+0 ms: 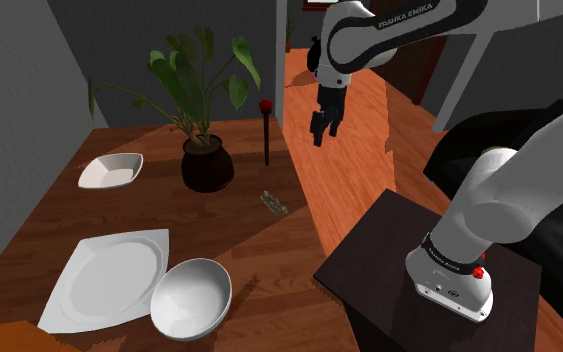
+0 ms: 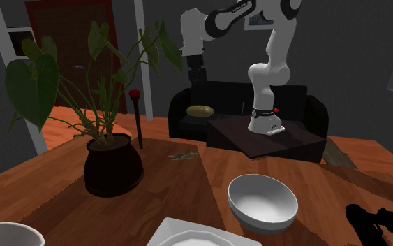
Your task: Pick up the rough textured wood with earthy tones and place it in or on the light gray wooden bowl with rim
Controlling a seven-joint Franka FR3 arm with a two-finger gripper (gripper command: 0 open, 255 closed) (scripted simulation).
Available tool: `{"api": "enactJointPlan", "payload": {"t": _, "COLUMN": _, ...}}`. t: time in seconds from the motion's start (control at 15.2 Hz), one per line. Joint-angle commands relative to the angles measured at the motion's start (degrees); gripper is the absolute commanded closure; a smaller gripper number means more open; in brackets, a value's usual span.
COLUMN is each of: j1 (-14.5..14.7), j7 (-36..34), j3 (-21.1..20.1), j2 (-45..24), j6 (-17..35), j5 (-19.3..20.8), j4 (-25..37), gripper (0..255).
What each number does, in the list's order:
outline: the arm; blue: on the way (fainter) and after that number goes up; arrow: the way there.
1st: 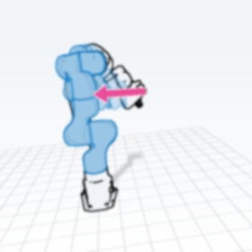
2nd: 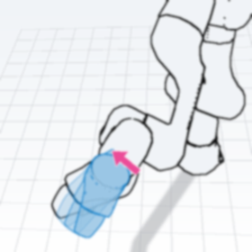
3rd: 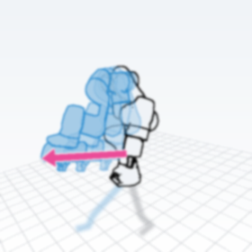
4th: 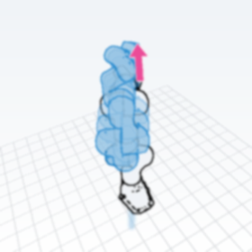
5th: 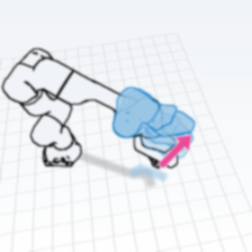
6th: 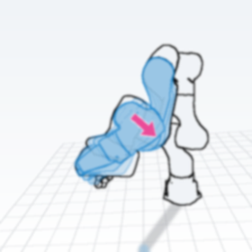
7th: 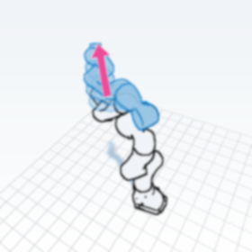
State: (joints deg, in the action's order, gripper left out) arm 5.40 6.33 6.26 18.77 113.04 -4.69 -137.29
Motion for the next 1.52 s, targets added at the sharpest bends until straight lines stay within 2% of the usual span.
{"api": "enactJointPlan", "payload": {"t": 0.0, "j1": 0.56, "j7": 1.24, "j3": 0.45, "j2": -3.95, "j6": 3.04, "j5": -1.86, "j4": 0.32, "gripper": 0}}
{"api": "enactJointPlan", "payload": {"t": 0.53, "j1": 2.63, "j7": 6.9, "j3": 0.37, "j2": -21.25, "j6": 11.62, "j5": -11.41, "j4": 6.0, "gripper": 0}}
{"api": "enactJointPlan", "payload": {"t": 1.06, "j1": 2.55, "j7": 12.48, "j3": -2.6, "j2": -38.9, "j6": 15.68, "j5": -20.98, "j4": 16.28, "gripper": 0}}
{"api": "enactJointPlan", "payload": {"t": 1.25, "j1": 2.15, "j7": 13.86, "j3": -4.15, "j2": -45.46, "j6": 16.25, "j5": -23.68, "j4": 21.21, "gripper": 0}}
{"api": "enactJointPlan", "payload": {"t": 1.45, "j1": 2.25, "j7": 14.23, "j3": -4.65, "j2": -46.91, "j6": 17.5, "j5": -24.36, "j4": 21.37, "gripper": 0}}
